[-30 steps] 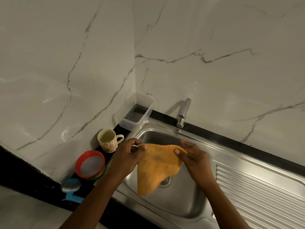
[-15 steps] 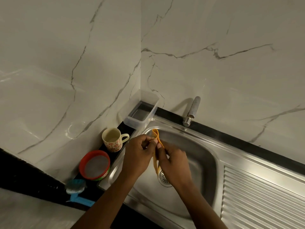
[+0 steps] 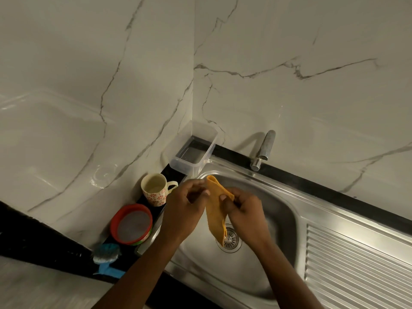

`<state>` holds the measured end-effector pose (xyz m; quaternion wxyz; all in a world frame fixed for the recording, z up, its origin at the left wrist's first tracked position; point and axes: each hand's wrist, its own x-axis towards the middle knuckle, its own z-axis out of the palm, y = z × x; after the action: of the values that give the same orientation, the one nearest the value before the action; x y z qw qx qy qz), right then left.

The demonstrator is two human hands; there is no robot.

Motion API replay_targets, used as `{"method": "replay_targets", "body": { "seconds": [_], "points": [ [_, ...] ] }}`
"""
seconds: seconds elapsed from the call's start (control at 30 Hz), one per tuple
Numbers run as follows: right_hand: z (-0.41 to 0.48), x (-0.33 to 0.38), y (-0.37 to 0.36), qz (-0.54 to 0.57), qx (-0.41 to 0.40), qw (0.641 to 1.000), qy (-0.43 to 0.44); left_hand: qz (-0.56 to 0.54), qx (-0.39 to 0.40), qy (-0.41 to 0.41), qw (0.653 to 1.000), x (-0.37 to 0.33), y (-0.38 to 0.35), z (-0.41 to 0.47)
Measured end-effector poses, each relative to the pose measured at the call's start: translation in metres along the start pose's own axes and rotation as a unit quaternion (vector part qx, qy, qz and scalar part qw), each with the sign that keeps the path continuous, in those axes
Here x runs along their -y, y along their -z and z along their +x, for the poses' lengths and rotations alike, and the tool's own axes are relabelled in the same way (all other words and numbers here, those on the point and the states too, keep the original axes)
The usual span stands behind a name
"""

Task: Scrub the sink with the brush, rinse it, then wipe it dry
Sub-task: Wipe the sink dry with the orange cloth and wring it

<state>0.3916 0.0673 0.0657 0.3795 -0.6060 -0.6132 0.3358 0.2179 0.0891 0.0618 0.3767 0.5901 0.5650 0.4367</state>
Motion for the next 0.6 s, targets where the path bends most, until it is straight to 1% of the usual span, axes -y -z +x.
{"method": "replay_targets", "body": {
  "seconds": [0.03, 0.13, 0.2, 0.27, 0.3, 0.33, 0.37, 0.43, 0.47, 0.5, 0.53, 0.6],
  "points": [
    [0.002, 0.002, 0.005, 0.036, 0.007, 0.999, -0.002, 0.003, 0.009, 0.009, 1.000, 0.002, 0.002, 0.001],
    [0.010, 0.014, 0.022, 0.144, 0.018, 0.989, -0.022, -0.047, 0.073, 0.055, 0.995, 0.007, 0.008, 0.010],
    [0.016, 0.020, 0.032, 0.203, 0.033, 0.978, -0.038, -0.071, 0.113, 0.061, 0.989, 0.006, 0.012, 0.013],
    [0.022, 0.023, 0.040, 0.254, 0.053, 0.965, -0.048, -0.089, 0.121, 0.044, 0.988, 0.003, 0.014, 0.017],
    [0.025, 0.023, 0.043, 0.290, 0.063, 0.953, -0.058, -0.097, 0.117, 0.032, 0.988, 0.000, 0.015, 0.018],
    [0.028, 0.022, 0.045, 0.339, 0.078, 0.935, -0.074, -0.112, 0.109, 0.022, 0.987, -0.003, 0.015, 0.020],
    [0.030, 0.019, 0.046, 0.400, 0.101, 0.907, -0.090, -0.121, 0.106, 0.011, 0.987, -0.007, 0.014, 0.022],
    [0.030, 0.011, 0.040, 0.512, 0.173, 0.835, -0.099, -0.137, 0.100, -0.006, 0.985, -0.015, 0.014, 0.024],
    [0.030, 0.005, 0.034, 0.540, 0.205, 0.810, -0.103, -0.141, 0.096, -0.009, 0.985, -0.017, 0.014, 0.025],
    [0.029, -0.001, 0.028, 0.549, 0.225, 0.798, -0.109, -0.136, 0.089, -0.009, 0.987, -0.018, 0.014, 0.026],
    [0.030, -0.005, 0.020, 0.544, 0.232, 0.797, -0.122, -0.127, 0.077, -0.009, 0.989, -0.017, 0.015, 0.029],
    [0.033, -0.010, 0.008, 0.521, 0.219, 0.811, -0.149, -0.091, 0.047, -0.001, 0.995, -0.013, 0.018, 0.036]
  ]
}}
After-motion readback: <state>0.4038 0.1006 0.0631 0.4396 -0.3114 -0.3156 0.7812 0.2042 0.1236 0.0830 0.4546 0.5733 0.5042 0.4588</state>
